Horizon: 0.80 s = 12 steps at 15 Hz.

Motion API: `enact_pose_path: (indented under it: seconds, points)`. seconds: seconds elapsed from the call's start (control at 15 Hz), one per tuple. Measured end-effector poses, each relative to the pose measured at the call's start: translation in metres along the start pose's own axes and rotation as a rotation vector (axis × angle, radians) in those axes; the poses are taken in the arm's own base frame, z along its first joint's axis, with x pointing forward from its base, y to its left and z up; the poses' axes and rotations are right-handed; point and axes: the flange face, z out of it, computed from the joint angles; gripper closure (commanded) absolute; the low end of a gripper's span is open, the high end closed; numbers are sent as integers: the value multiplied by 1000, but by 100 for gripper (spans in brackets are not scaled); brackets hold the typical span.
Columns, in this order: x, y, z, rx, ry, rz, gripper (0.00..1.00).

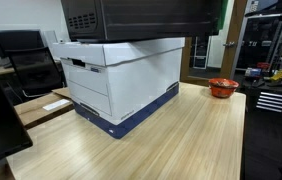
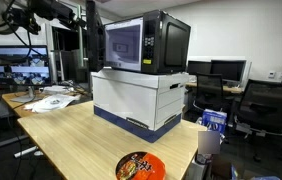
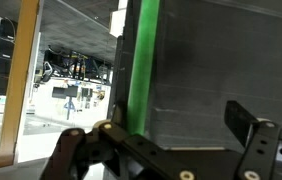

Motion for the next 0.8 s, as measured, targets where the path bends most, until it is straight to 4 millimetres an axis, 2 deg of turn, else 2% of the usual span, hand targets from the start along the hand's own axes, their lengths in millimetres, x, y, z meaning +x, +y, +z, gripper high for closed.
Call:
enact_pose_path:
  seconds: [0.8]
  points:
    - [33, 3, -10, -129, 79, -147, 0]
